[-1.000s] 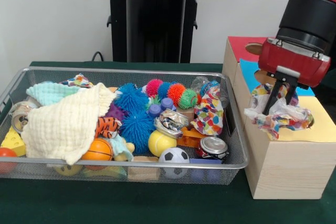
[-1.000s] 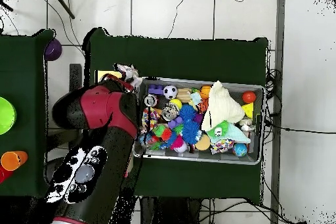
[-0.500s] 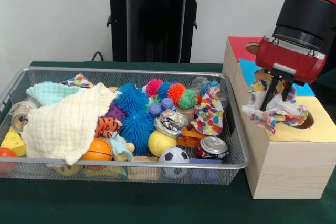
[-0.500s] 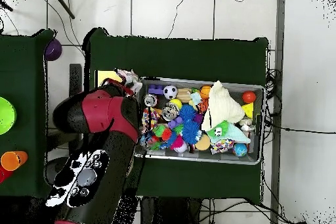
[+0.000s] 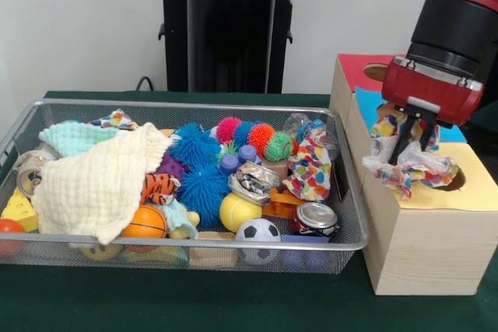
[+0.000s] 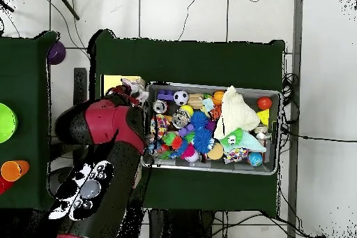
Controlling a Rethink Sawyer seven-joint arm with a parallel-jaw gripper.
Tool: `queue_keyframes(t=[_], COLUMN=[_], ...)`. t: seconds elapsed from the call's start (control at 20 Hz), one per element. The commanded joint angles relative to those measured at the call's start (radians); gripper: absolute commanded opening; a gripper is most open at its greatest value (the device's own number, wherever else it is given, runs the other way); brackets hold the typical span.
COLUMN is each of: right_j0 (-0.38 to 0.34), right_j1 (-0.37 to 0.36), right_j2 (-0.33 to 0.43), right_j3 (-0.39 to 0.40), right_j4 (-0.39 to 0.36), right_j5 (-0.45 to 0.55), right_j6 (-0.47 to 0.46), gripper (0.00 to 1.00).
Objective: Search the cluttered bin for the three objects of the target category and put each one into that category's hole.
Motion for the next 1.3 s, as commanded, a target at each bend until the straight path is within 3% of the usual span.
queue_keyframes(t=[0.05,0.3,0.7,1.05,1.3], right_j0=[0.007,0.017,0.074,0.068,0.038], right_j1=[0.008,0.001,0.031,0.063,0.120], right_j2=[0.132,0.142,0.098,0.130,0.162], right_j3=[0.083,0.075,0.053,0.049,0.004], right_j4=[-0.008,0.003,0.020,0.041,0.050], right_j5=[-0.017,0.010,0.034,-0.024,-0.078], right_j6=[0.102,0.105,0.158,0.168,0.154], gripper=[0.00,0.00,0.00,0.00,0.00])
